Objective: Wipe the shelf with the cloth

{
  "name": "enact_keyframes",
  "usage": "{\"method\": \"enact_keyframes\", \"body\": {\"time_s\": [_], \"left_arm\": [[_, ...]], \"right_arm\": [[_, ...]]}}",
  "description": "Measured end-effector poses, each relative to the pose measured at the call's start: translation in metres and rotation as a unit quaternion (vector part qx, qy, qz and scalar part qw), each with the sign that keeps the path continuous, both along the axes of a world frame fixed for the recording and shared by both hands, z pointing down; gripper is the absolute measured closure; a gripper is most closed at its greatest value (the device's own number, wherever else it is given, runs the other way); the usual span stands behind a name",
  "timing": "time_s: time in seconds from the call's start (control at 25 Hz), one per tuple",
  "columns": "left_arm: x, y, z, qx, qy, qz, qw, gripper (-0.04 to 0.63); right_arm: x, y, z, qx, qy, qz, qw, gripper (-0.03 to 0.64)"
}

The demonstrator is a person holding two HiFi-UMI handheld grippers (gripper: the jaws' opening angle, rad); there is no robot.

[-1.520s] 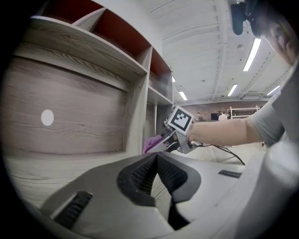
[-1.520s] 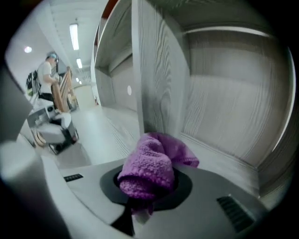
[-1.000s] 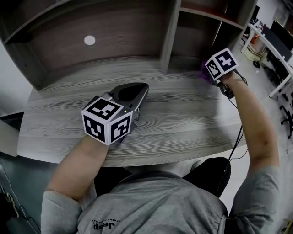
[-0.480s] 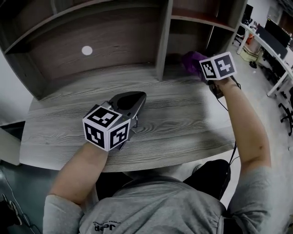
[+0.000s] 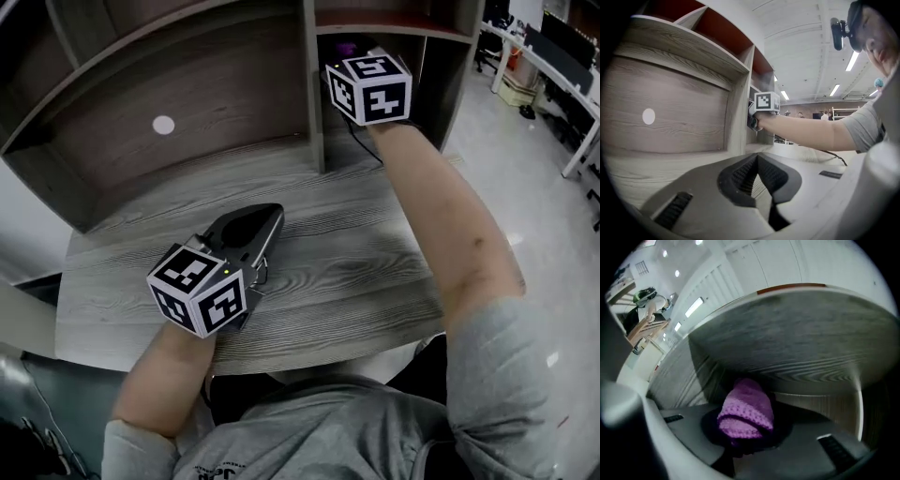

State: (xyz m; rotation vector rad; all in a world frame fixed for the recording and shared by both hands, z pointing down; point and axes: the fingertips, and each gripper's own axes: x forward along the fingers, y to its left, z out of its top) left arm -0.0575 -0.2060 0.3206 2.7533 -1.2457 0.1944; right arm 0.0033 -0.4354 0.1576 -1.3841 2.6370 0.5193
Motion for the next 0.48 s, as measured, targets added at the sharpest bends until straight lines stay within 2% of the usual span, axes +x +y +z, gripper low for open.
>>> {"method": "enact_keyframes", "body": {"time_s": [0.08, 0.24, 0.36, 0.48], "left_arm": [[0.001, 0.000, 0.000, 0.001, -0.003, 0.003, 1.0000, 0.584], [0.001, 0.000, 0.000, 0.003, -0.006, 0.005, 1.0000, 0.584], [0.002, 0.000, 0.000, 0.001, -0.004, 0.006, 1.0000, 0.584], [0.003, 0.001, 0.001, 0.003, -0.009, 0.011, 0.9999, 0.584]], "right_arm": [[-0.002, -0.009, 0.000, 0.009, 0.017, 0.020, 1.000, 0.544], [0.011, -0.023, 0.001, 0.029, 0.069, 0.098, 0.992, 0.544], [0.055, -0.035, 0.004, 0.012, 0.052, 0.159, 0.986, 0.543], [0.119, -0.048, 0.007, -0.021, 0.018, 0.232, 0.972, 0.543]]}}
